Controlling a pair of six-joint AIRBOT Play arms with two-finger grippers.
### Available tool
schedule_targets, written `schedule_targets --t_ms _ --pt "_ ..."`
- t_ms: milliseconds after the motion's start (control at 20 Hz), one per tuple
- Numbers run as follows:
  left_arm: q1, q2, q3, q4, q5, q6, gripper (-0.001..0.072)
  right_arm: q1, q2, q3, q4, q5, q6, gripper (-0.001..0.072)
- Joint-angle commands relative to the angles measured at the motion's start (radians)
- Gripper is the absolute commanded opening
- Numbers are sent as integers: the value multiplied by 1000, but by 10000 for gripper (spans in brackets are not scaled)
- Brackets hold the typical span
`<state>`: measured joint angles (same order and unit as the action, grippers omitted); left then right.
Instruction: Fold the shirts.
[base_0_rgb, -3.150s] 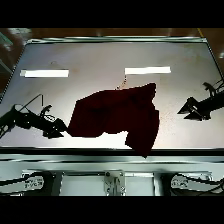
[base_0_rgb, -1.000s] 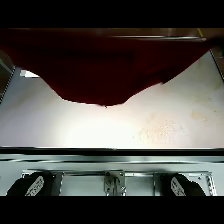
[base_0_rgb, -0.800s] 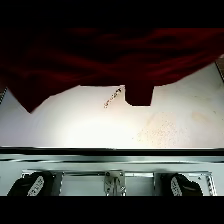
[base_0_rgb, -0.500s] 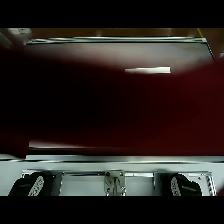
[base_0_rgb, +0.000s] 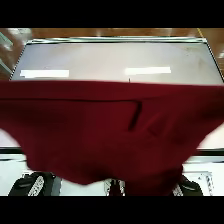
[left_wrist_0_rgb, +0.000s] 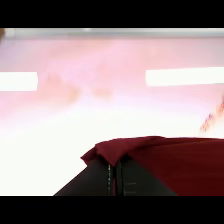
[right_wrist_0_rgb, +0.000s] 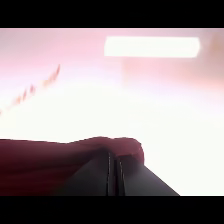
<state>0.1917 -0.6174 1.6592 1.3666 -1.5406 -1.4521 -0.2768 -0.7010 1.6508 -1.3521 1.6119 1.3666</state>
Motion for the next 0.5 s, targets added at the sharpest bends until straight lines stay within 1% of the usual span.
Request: schedule_targets --t_ms 0,100,150,200,250,350,400,450 --pt "1 -74 -291 47 39 -1 34 0 -133 -266 39 -19 17 63" --pt "1 -179 -421 35 153 -1 33 0 -244 -417 122 -255 16 63" --pt "1 -255 -454 16 220 -1 34 0 -312 -446 164 -359 16 63" --pt "1 -336 -460 -11 278 -1 34 6 -396 -448 211 -455 12 62" --pt "1 -429 -452 -49 348 0 34 31 -468 -447 225 -565 7 63" --pt "1 -601 -414 -148 488 0 34 132 -606 -438 217 -773 -34 63" --pt "0 -684 -384 -200 546 2 34 182 -669 -433 219 -886 -31 63" --pt "-2 -754 -355 -242 589 23 34 222 -718 -433 217 -990 -28 63"
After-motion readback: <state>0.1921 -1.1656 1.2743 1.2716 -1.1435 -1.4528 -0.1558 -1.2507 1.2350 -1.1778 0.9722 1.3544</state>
